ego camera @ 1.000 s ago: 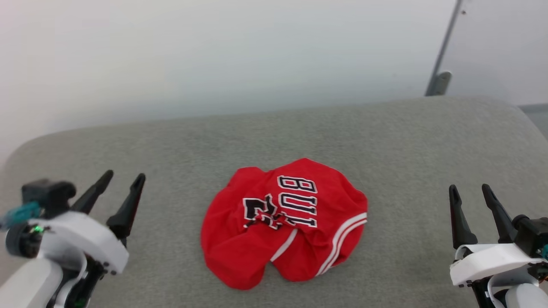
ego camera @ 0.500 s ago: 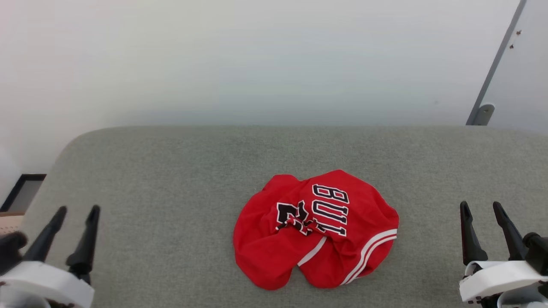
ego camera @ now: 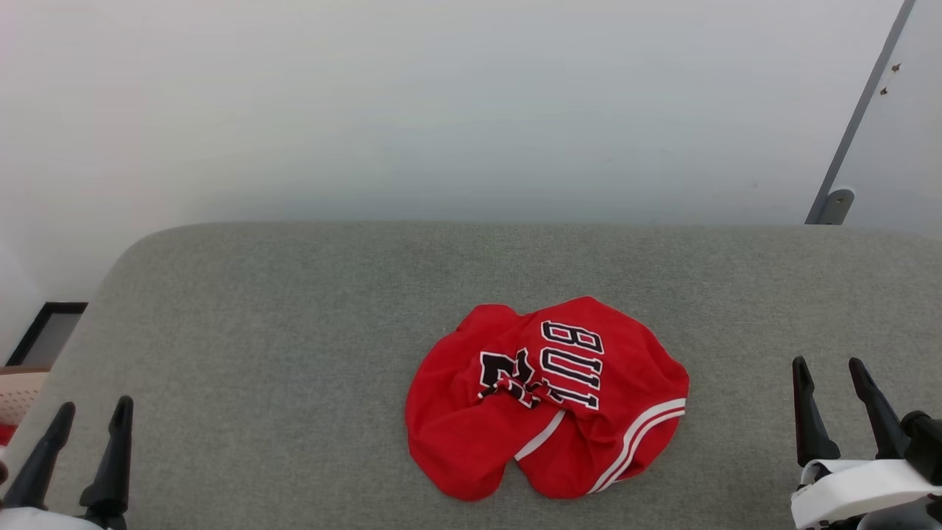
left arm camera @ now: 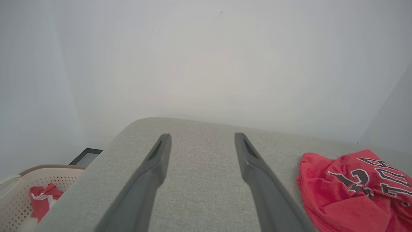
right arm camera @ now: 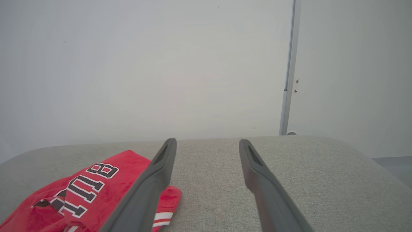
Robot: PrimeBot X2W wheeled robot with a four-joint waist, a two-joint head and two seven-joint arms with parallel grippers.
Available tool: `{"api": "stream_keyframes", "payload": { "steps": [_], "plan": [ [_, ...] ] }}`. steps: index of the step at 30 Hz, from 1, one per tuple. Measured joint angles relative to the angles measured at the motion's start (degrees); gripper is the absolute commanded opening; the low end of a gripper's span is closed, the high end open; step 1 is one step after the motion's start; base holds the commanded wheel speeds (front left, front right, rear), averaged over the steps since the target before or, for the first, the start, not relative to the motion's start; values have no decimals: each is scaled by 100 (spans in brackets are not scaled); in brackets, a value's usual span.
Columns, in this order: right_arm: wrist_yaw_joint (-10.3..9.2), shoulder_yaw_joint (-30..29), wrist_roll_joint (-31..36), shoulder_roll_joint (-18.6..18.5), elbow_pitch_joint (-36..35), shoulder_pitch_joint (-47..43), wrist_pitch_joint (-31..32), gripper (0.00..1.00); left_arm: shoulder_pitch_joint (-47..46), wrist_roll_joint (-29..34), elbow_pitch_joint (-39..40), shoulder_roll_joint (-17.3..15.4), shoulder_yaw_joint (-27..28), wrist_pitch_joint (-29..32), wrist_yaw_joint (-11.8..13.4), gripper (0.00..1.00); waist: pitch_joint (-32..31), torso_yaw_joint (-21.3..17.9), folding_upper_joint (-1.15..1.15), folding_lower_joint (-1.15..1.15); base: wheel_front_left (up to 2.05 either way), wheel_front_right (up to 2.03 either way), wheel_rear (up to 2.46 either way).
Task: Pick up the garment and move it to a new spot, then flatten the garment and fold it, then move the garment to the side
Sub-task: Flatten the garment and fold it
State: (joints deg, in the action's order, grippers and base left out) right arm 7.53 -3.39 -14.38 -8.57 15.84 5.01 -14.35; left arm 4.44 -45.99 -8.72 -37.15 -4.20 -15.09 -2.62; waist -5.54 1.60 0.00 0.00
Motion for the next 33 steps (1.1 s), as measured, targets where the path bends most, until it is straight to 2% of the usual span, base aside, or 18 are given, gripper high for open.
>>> {"api": "stream_keyframes", "payload": {
  "steps": [6,14,22,33],
  "plan": [
    [0,3,0,0,-19,-5,8,100,14,133,-102,119,133,0,-178,100,11,-5,0,0,0,0,0],
    [0,15,0,26,-27,-5,25,100,-39,168,-142,111,83,1,-269,100,52,-30,0,0,0,0,0],
    [0,115,-22,52,24,9,143,100,-177,172,-93,92,92,49,-177,100,127,28,0,0,0,0,0],
    [0,167,-120,98,552,374,1065,100,-181,319,219,309,192,20,-45,100,254,491,0,0,0,0,0]
  ]
}}
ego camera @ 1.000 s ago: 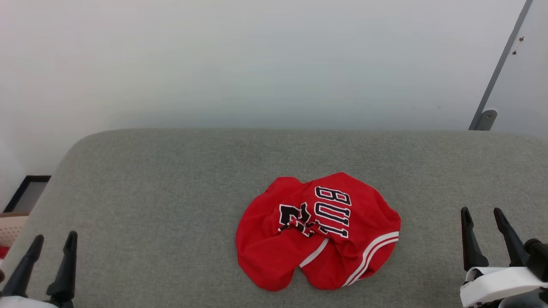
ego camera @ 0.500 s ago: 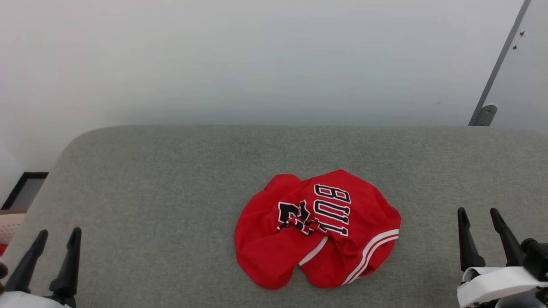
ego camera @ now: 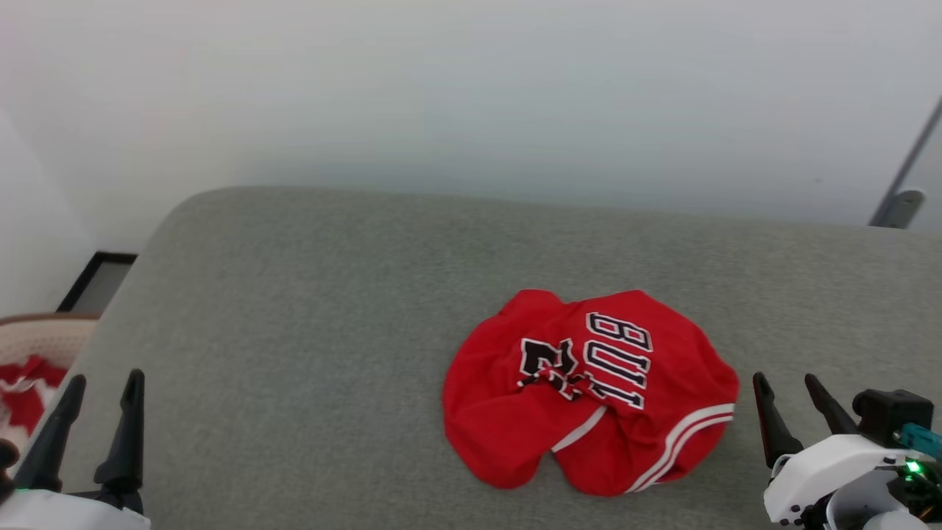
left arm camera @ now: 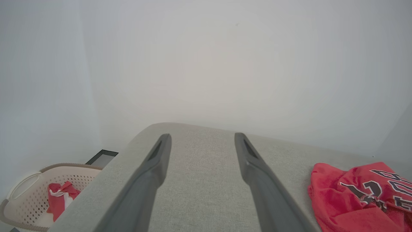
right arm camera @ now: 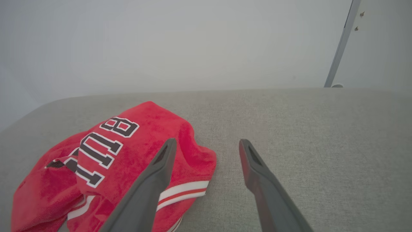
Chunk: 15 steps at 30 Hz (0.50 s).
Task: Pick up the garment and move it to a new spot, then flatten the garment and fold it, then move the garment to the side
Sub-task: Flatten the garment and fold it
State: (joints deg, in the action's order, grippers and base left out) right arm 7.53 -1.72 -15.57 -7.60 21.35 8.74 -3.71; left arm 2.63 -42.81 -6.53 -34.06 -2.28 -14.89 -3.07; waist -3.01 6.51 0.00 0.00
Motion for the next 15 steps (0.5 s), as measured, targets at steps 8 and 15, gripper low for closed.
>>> {"api": "stream_keyframes", "payload": {
  "steps": [8,15],
  "plan": [
    [0,-240,167,-12,670,424,735,100,-26,129,98,145,1,-2,2,100,221,425,0,0,0,0,0],
    [0,-597,338,-5,1209,776,1289,100,-176,221,59,350,44,-10,-56,100,522,689,0,0,0,0,0]
  ]
}}
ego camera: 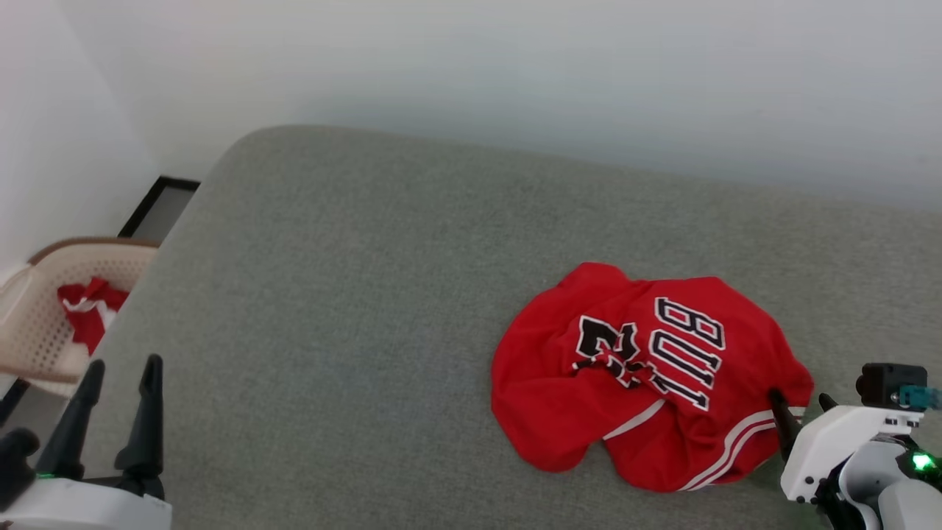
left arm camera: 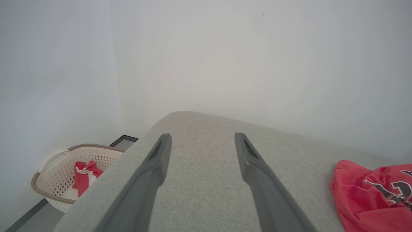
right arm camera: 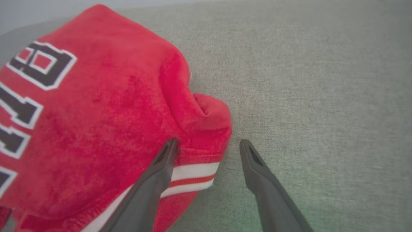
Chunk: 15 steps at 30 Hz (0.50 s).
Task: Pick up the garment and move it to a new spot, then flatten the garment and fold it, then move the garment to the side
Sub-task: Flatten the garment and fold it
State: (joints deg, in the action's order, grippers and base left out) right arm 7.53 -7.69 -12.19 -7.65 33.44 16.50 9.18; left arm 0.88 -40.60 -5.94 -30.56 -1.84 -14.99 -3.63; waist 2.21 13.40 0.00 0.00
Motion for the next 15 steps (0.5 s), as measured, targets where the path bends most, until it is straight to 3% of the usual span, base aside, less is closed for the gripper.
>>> {"api": "stream_keyframes", "payload": {
  "steps": [5,6,7,15],
  "plan": [
    [0,-99,57,62,322,246,292,100,-96,133,-49,200,69,-10,-92,100,206,113,0,0,0,0,0],
    [0,-97,60,64,367,297,322,78,-105,137,-70,237,81,-10,-99,100,239,128,0,0,0,0,0],
    [0,-79,63,57,409,341,354,0,-125,154,-88,269,93,-10,-115,100,267,141,0,0,0,0,0],
    [0,101,57,-43,471,438,275,0,-198,275,-200,435,254,-10,-221,100,274,134,0,0,0,0,0]
  ]
}}
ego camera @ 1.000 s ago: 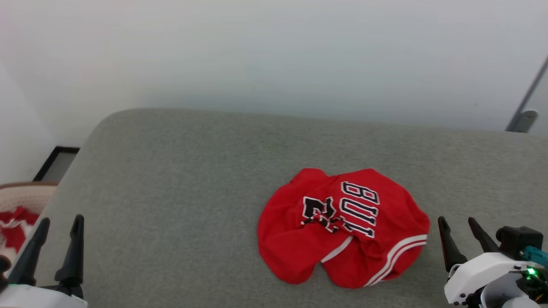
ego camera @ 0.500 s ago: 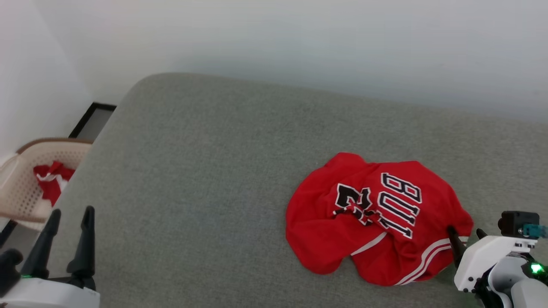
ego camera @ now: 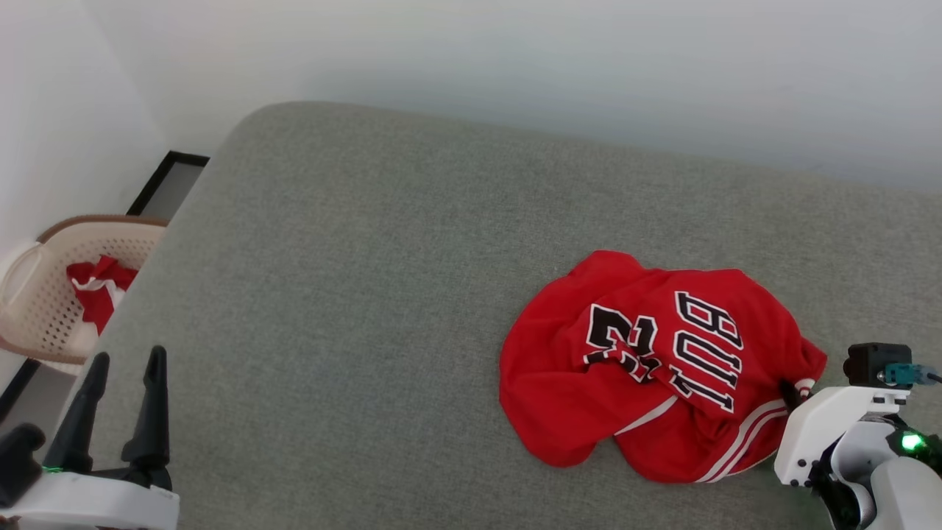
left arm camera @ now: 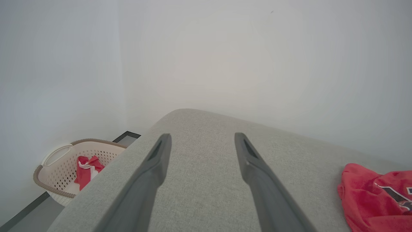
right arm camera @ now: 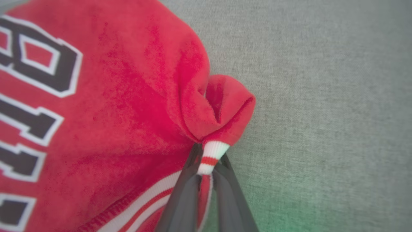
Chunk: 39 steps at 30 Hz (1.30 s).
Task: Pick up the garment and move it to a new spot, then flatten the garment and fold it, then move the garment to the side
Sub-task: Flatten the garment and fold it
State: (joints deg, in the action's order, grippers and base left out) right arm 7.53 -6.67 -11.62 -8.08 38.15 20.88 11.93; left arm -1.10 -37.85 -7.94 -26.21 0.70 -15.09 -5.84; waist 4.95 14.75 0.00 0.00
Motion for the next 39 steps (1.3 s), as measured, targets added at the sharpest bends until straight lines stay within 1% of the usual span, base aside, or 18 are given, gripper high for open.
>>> {"api": "stream_keyframes", "payload": {
  "steps": [3,5,8,13,16,20,22,24,25,26,27,28,29,33,39],
  "plan": [
    [0,218,29,-93,-199,-15,-119,0,35,21,-1,62,81,0,-24,100,-62,-37,0,0,0,0,0],
    [0,477,59,-160,-421,-16,-160,0,73,57,0,98,103,0,-31,100,-108,-59,0,0,0,0,0],
    [0,1089,53,-258,-893,-20,-177,0,131,102,-4,136,140,0,-56,100,-179,-89,0,0,0,0,0],
    [0,2147,-240,-407,-1803,-62,-14,0,175,151,-1,183,194,-1,-73,100,-290,-121,0,0,0,0,0],
    [0,2644,-455,-421,-2210,-105,109,0,230,155,3,198,232,0,-77,100,-333,-135,0,0,0,0,0],
    [0,3255,-667,-431,-2396,-104,293,0,236,155,3,218,253,0,-92,100,-349,-138,0,0,0,0,0],
    [0,3583,-817,-411,-2392,-103,337,7,236,155,4,233,250,-1,-97,100,-348,-124,0,0,0,0,0],
    [0,3888,-932,-392,-2330,-101,381,10,236,157,0,244,244,0,-100,100,-341,-104,0,0,0,0,0],
    [0,4027,-983,-389,-2285,-98,407,10,234,157,-1,248,240,0,-109,100,-336,-95,0,0,0,0,0],
    [0,4140,-1032,-377,-2223,-97,425,15,233,160,-5,253,233,0,-115,100,-330,-86,0,0,0,0,0],
    [0,4235,-1093,-368,-2152,-91,431,35,233,166,-14,254,230,0,-118,100,-324,-79,0,0,0,0,0],
    [0,4292,-1138,-359,-2078,-76,416,61,233,167,-21,254,231,0,-121,100,-320,-74,0,0,0,0,0],
    [0,4339,-1171,-338,-1997,-48,393,100,232,169,-26,258,232,0,-122,100,-319,-70,0,0,0,0,0],
    [0,4452,-1343,-299,-1774,-31,323,100,235,208,-54,264,236,0,-122,100,-338,-67,0,0,0,0,0],
    [0,4454,-1513,-482,-1917,-4,152,100,327,267,-49,269,325,-1,-123,100,-417,-118,0,0,0,0,0]
  ]
}}
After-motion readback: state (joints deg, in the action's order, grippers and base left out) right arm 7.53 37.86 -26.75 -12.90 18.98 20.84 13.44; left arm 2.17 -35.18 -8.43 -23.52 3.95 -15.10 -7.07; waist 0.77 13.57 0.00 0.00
